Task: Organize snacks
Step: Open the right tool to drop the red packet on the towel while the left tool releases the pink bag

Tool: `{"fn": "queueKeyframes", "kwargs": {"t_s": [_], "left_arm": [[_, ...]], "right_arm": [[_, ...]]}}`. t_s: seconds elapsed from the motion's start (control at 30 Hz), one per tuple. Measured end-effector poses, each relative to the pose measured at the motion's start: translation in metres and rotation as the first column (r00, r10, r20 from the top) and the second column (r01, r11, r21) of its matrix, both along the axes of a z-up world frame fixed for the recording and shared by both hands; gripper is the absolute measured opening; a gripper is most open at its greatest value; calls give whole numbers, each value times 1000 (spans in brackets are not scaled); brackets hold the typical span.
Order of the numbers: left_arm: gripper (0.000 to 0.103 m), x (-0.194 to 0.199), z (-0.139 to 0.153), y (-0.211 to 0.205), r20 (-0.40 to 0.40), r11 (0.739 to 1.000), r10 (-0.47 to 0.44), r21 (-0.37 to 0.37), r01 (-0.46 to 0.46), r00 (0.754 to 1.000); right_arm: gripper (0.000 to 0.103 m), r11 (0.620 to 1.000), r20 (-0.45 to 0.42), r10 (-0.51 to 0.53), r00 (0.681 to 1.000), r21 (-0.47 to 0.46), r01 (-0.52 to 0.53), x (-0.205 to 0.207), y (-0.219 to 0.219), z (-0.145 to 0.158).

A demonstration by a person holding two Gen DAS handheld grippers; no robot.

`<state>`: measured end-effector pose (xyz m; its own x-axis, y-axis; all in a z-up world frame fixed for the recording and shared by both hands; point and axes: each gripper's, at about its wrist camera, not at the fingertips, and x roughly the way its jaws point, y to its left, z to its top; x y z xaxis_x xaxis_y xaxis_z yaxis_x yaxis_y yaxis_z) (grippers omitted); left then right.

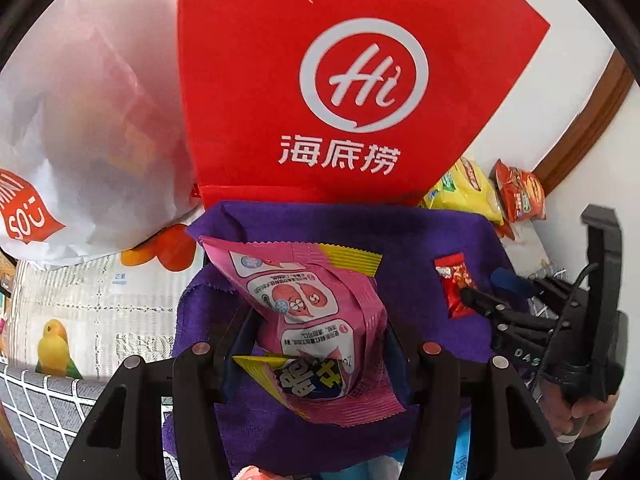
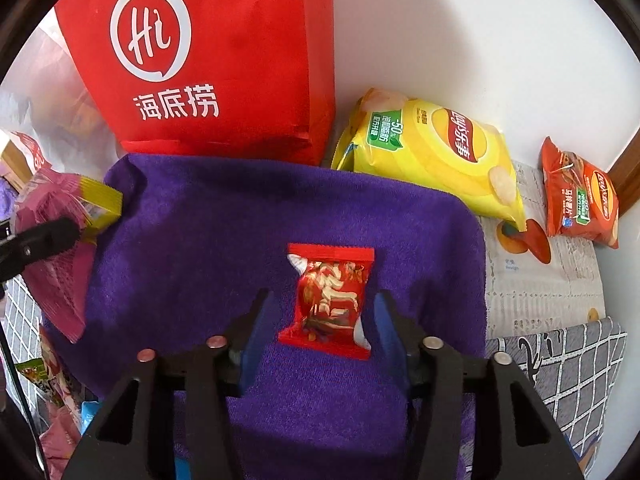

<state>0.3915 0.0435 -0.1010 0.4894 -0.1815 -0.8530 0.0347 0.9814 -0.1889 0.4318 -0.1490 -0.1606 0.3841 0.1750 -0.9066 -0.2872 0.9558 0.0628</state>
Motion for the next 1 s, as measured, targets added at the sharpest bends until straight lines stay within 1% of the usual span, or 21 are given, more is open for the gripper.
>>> {"fn": "queueKeyframes", "kwargs": {"t_s": [0.07, 0.13, 0.3, 0.5, 0.73, 0.93, 1.0], "left_arm": [[55, 1, -2, -1, -6, 1000, 0, 1, 0, 1000], [55, 2, -3, 0, -12, 1000, 4, -2, -4, 1000], [55, 4, -9, -1, -31, 1000, 16, 9, -15, 999], [55, 6, -16, -8, -54, 1000, 8, 15, -7, 999], [56, 8, -22, -9, -83, 1000, 6, 10, -5, 997], [56, 8, -22, -9, -81, 1000, -4, 12, 5, 997], [60, 8, -20, -10, -81, 1000, -8, 13, 9, 997]], "right_arm": [[57, 1000, 18, 1, 1000, -3, -1, -2, -1, 5], [61, 1000, 38, 2, 999, 6, -2, -4, -2, 12], [63, 999, 88, -10, 996, 44, 6, -9, -6, 29], [63, 999, 101, -11, 995, 46, 6, -10, -6, 36], [63, 999, 99, -5, 995, 38, 1, -12, -3, 36], [63, 999, 99, -6, 995, 34, 3, -12, -4, 36], [63, 999, 103, -6, 995, 34, 2, -12, -4, 37]]}}
